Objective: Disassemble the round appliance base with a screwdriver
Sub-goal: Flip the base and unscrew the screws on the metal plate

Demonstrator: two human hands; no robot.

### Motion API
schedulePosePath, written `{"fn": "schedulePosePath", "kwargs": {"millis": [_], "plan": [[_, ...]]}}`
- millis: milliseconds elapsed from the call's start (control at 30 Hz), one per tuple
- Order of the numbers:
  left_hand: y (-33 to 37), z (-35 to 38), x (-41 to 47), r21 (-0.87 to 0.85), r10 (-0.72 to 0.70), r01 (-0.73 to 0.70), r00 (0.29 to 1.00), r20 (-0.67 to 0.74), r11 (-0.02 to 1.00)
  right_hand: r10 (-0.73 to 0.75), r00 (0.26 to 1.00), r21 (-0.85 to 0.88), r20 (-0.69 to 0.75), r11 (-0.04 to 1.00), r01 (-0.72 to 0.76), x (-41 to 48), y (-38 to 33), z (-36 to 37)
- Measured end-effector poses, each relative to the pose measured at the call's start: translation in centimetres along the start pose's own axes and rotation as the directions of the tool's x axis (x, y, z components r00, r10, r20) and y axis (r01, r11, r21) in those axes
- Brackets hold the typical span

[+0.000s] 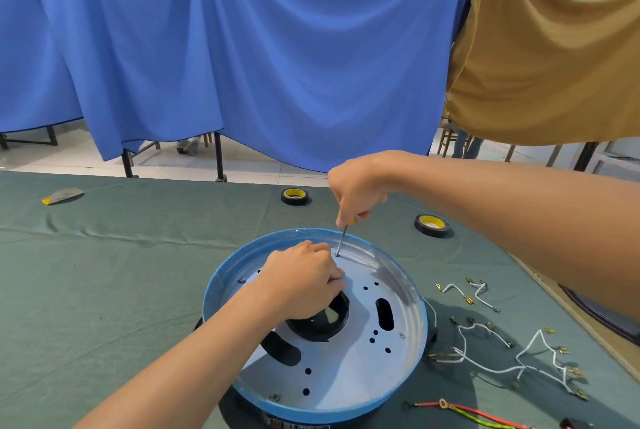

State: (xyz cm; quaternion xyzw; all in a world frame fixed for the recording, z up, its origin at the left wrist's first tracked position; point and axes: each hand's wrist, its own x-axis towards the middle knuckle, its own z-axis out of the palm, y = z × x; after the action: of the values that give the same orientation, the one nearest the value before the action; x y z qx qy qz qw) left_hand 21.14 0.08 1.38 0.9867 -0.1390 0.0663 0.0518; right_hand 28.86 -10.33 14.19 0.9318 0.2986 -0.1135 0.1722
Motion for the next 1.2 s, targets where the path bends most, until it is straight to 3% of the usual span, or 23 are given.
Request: {"fn": "schedulePosePath", "kwargs": {"millis": [100,200,367,533,667,767,833,900,1000,1100,1200], "plan": [[-0.1,0.0,0.1,0.003,0.005,-0.005,1.000,0.004,1.000,0.140,0.984,0.136,0.109,0.979,-0.154,0.2,-0.1,0.2],[-0.1,0.0,0.1,-0.004,0.000,0.000,1.000,0.015,1.000,0.178,0.972,0.136,0.154,0.970,-0.199,0.3,-0.5,0.1],[0.0,-0.1,0.0,0.007,-0.007,0.007,1.000,0.026,1.000,0.037,0.997,-0.080,0.065,0.996,-0.032,0.2,-1.4,-0.3],[0.0,-0.6,0.1,-0.029,-0.021,0.023,0.998,0.064,0.999,-0.097,0.995,-0.168,-0.029,0.982,0.091,-0.2,-1.4,-0.3],[0.1,-0.7,-0.1,0.022,0.001,-0.003,0.995,0.098,1.000,-0.119,0.981,-0.006,-0.155,0.993,0.119,0.0,-1.1,-0.1],[0.2,-0.4,-0.5,0.043,0.022,-0.025,0.996,0.086,0.999,-0.028,0.977,0.156,-0.211,0.986,0.062,0.4,-0.9,0.1],[0.3,-0.5,-0.6,0.059,0.022,-0.028,0.995,0.096,0.998,0.074,0.982,0.228,-0.175,0.973,-0.032,0.4,-0.4,0.1],[0.5,-0.7,-0.6,0.081,0.021,-0.031,0.993,0.118,0.996,0.151,0.988,0.294,-0.026,0.946,-0.137,0.1,0.2,0.0],[0.6,-1.0,-0.5,0.112,0.021,-0.037,0.989,0.144,0.993,0.189,0.970,0.256,0.153,0.940,-0.224,-0.3,0.6,-0.3],[0.6,-0.9,-0.2,0.091,0.002,-0.017,0.987,0.163,0.996,0.204,0.965,0.244,0.167,0.939,-0.241,-0.2,0.4,-0.3],[0.3,-0.8,-0.1,0.057,-0.029,0.018,0.980,0.197,0.998,0.203,0.976,0.262,0.082,0.940,-0.217,0.0,0.2,-0.5]]}}
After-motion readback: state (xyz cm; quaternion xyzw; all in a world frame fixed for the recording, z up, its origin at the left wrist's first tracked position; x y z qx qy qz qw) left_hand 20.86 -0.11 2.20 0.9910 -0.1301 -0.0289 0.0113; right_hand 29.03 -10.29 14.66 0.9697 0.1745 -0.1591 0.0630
